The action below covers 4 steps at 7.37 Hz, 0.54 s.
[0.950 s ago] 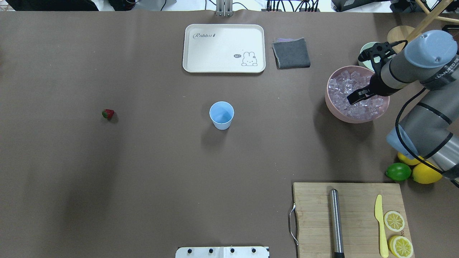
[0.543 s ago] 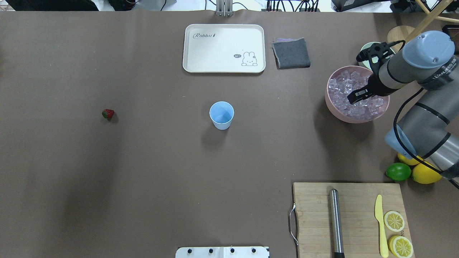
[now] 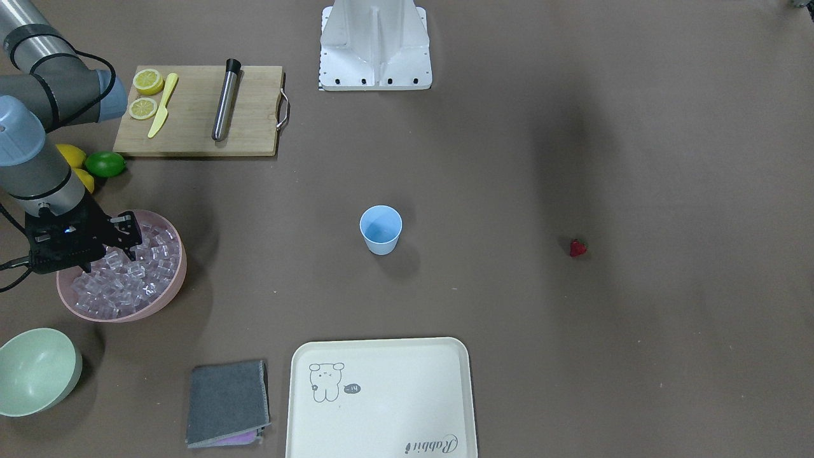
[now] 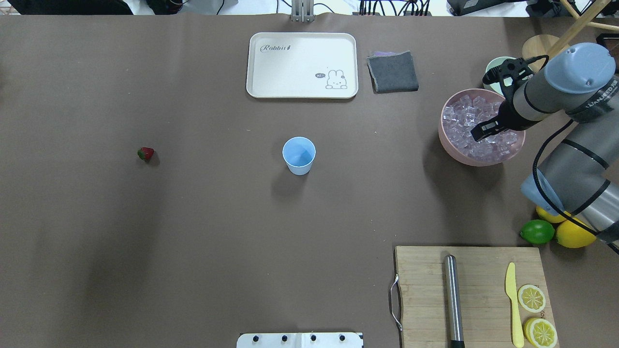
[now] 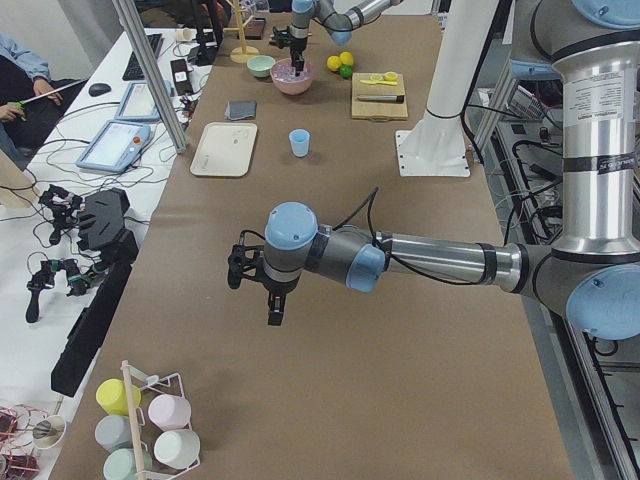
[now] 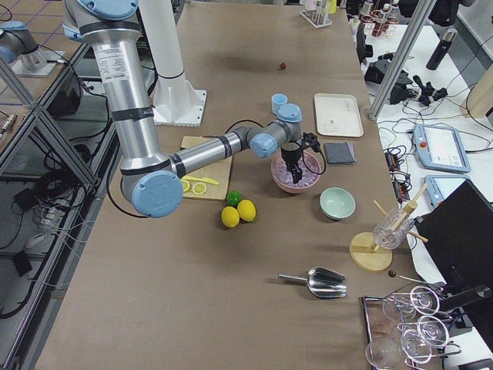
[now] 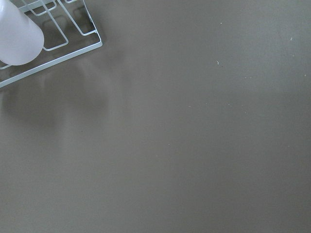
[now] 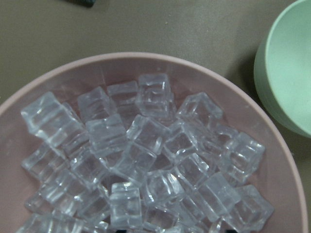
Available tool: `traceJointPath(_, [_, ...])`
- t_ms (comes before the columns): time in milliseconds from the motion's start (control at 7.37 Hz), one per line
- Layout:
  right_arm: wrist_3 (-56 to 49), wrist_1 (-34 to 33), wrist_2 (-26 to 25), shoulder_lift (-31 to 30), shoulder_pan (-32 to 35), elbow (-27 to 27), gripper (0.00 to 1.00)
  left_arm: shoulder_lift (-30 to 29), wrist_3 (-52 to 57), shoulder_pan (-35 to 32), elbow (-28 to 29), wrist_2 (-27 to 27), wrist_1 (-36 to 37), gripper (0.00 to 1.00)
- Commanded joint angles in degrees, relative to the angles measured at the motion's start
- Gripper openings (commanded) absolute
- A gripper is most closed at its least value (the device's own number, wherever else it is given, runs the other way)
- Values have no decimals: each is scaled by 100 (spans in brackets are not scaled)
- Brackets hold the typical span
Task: Put ice and strawberries in cup
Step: 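Lower the right gripper into the ice and grasp an ice cube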
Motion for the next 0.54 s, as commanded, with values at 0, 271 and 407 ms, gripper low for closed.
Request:
traceJointPath(0, [3,3,-23,0,-20,-10,71,1,0,0,16,5,0,98])
traceJointPath(271, [20,-5,-23,1,-20,7,56,1,0,0,16,5,0,98])
traceJointPath(407, [3,3,-14,1,-20,7,50,1,0,0,16,5,0,98])
